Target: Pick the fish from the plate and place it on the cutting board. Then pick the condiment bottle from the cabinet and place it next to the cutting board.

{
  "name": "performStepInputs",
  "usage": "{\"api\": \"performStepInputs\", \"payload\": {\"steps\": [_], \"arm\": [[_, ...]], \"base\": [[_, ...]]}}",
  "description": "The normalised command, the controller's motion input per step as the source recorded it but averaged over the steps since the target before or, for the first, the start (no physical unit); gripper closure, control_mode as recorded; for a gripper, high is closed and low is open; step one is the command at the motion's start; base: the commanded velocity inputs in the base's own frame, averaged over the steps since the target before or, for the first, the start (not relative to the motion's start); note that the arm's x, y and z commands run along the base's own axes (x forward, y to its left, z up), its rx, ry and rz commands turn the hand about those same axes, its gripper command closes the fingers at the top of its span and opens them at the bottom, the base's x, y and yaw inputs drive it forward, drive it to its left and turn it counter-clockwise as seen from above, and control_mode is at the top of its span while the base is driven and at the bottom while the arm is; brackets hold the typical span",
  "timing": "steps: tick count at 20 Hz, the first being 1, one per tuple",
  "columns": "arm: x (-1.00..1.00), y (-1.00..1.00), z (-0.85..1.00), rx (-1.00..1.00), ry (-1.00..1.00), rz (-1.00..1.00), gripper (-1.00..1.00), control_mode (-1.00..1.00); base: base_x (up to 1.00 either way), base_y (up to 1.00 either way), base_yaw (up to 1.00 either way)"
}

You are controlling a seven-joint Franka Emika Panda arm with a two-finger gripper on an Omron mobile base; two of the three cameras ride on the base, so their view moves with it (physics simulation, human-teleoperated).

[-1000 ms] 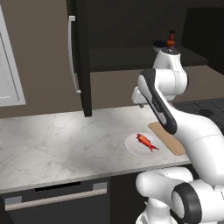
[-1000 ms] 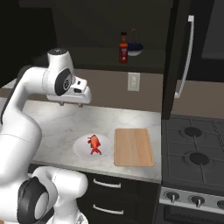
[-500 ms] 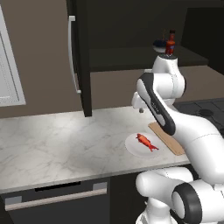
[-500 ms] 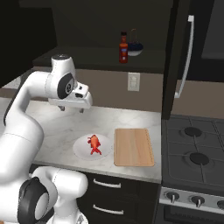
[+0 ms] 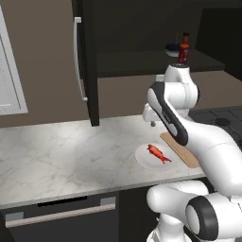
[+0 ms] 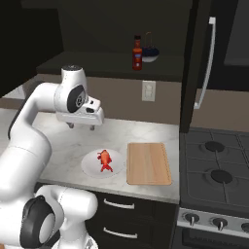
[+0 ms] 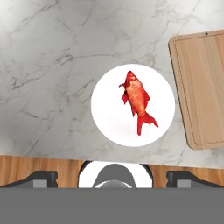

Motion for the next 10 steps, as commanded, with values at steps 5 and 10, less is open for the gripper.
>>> {"api": "performStepInputs", "payload": {"steps": [5,10], "arm": [[-0.04,-0.05,-0.2,-0.02,0.03,0.0,-1.0,-1.0],[-0.08,-0.05,-0.16,0.0,0.0,0.01,-1.0,-1.0]], "base": [[0.0,0.0,0.0],[0.0,0.0,0.0]]}}
